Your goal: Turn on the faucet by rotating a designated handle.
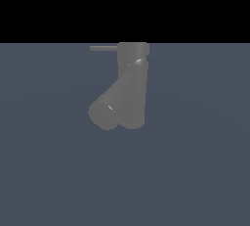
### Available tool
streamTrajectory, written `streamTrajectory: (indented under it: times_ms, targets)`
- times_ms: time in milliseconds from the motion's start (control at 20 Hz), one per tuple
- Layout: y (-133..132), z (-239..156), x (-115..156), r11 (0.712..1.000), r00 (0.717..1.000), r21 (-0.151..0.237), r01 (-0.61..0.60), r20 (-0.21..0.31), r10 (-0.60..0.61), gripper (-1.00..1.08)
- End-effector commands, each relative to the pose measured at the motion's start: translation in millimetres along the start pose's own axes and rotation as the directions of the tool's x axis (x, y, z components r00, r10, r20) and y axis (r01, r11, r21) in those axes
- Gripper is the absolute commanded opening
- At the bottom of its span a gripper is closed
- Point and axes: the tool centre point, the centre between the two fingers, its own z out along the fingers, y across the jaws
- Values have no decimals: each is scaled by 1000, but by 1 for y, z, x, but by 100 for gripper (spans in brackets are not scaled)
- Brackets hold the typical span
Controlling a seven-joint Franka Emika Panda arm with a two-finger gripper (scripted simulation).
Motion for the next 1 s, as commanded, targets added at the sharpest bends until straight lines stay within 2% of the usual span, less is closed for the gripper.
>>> streamTrajectory:
  times_ms: [0,200,450,700,950]
  targets:
    - [-9,6,9,998,998,1,-63,3,63,-100]
    - [-24,17,23,987,987,0,-162,7,162,-100]
    - [-42,33,40,959,959,-4,-284,8,284,-100]
    - [-60,51,56,916,916,-9,-402,4,402,-100]
    - [-78,70,72,859,859,-14,-512,-5,512,-100]
